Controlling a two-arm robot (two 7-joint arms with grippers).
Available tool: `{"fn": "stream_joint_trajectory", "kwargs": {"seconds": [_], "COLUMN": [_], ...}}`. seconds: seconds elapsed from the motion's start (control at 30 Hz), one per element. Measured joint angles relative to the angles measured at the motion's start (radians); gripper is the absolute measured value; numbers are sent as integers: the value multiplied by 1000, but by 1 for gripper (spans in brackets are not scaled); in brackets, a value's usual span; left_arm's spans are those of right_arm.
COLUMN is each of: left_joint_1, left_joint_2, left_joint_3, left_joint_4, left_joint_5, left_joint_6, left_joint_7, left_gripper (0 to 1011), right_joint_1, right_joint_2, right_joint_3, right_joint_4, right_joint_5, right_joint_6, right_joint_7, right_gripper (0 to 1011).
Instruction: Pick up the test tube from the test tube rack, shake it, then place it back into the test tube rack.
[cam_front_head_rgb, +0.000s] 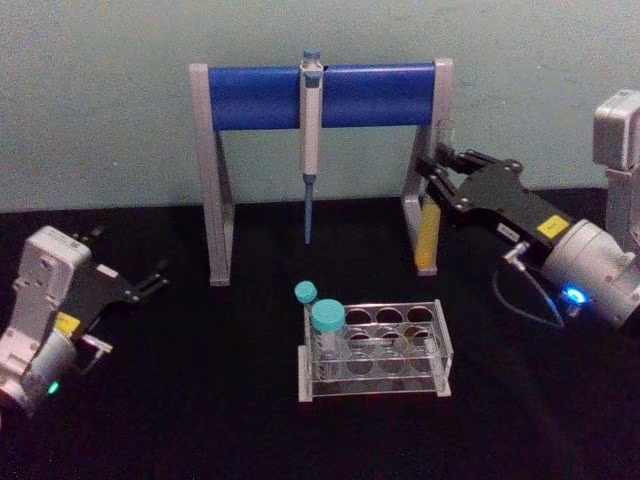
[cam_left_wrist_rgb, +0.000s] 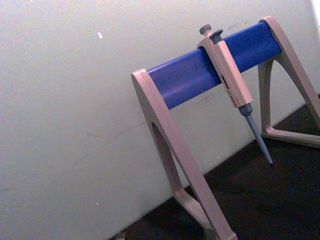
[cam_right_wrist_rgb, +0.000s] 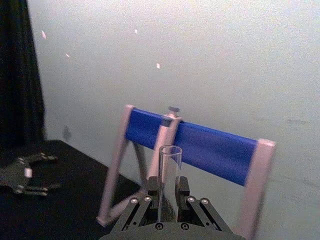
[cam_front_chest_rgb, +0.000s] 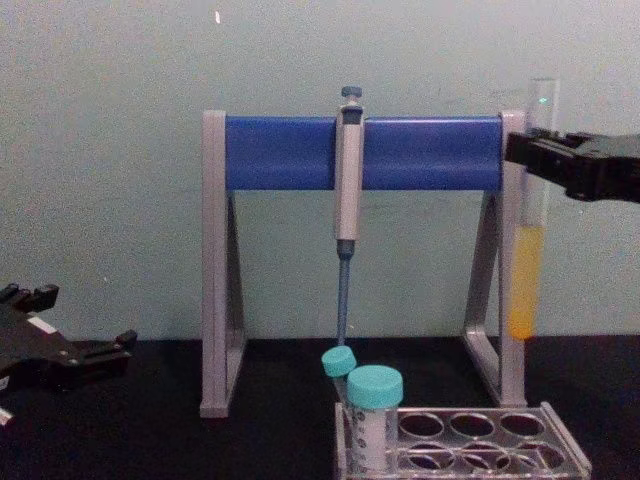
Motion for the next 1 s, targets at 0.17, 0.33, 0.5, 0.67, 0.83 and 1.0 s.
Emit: {"fn": "stream_joint_trajectory", "kwargs": {"seconds": [0.17, 0.33, 0.5, 0.67, 0.83, 1.0], "left_joint_1": [0, 0, 0, 0, 0, 0], "left_joint_2": [0, 0, 0, 0, 0, 0], "left_joint_3": [0, 0, 0, 0, 0, 0], "left_joint_4": [0, 0, 0, 0, 0, 0], "left_joint_5": [0, 0, 0, 0, 0, 0], "left_joint_6": [0, 0, 0, 0, 0, 0], "left_joint_7": [0, 0, 0, 0, 0, 0], "left_gripper": [1001, 1001, 1001, 1001, 1001, 1001], "right_joint_1": [10, 20, 21, 6, -14, -19], "right_joint_2": [-23, -11, 31, 91, 133, 147], "right_joint_3": [-6, -19, -33, -41, -29, -21], "right_joint_4": [20, 31, 26, -1, -24, -27], "right_joint_5": [43, 111, 155, 165, 164, 148], "right_joint_6": [-1, 13, 34, 45, 42, 33], "right_joint_7": [57, 147, 217, 249, 230, 176], "right_gripper": [232, 232, 232, 232, 232, 232]}}
